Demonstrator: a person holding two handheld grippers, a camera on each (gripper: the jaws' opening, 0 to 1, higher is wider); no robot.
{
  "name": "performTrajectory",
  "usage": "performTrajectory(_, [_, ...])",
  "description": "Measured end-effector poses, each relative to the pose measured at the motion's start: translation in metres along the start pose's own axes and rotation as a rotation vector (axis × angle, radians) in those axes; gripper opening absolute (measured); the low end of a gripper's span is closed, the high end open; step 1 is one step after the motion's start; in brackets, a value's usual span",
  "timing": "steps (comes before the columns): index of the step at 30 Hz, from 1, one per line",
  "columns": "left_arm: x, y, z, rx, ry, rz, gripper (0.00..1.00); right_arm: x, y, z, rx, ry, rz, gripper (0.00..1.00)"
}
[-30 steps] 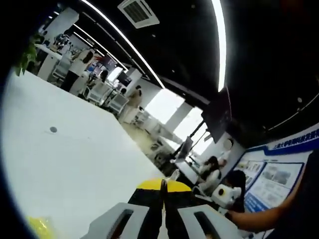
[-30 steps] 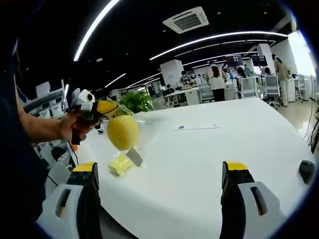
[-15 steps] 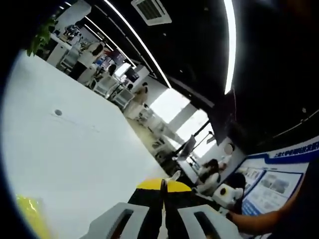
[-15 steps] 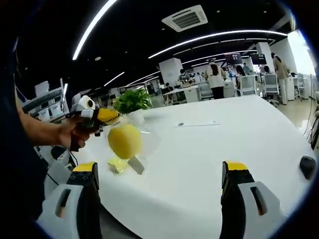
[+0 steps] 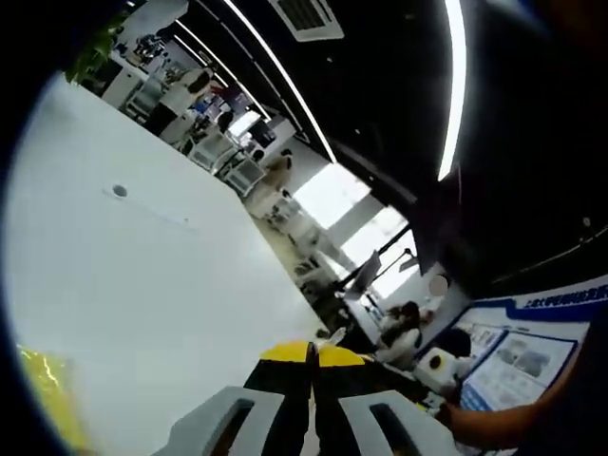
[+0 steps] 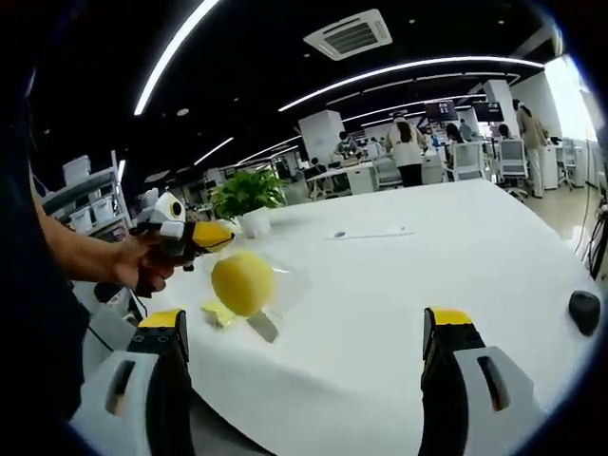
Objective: Compare the silicone blocks by pressing each to a similar depth, holding the contact briefly, and releasing to observe deformation and rebound differences across the visible hardness samples.
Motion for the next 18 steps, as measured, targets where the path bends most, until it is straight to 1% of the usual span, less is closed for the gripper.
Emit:
performTrajectory(9, [-0.012, 0.004, 0.002, -0.010, -0.024, -0.044, 0.00, 0.001, 0.008, -0.004, -0.019, 0.009, 0.013, 0.96])
performTrajectory(10, [-0.015, 0.005, 0.002, -0.008, -0.029, -0.063, 0.00, 0.002, 0.010, -0.006, -0.024, 0.012, 0.015, 0.96])
performTrajectory(16, [-0.029, 0.010, 0.000, -0.001, -0.064, -0.116, 0.00, 0.002, 0.014, -0.007, -0.036, 0.016, 0.025, 0.96])
performTrajectory(18, [-0.033, 0.011, -0.001, -0.004, -0.071, -0.120, 0.00, 0.001, 0.015, -0.007, -0.038, 0.015, 0.025, 0.96])
Point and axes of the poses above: the point that each gripper's makers call its tool centre point, and the gripper's own axes: z roughly forward along the fingers, x roughly to its right, y roughly out of its underside, the point moved 2 cm from there along -z, roughly backward along the fingers, and after that the axes turned 14 degrees about x, right-handed, at the moved point
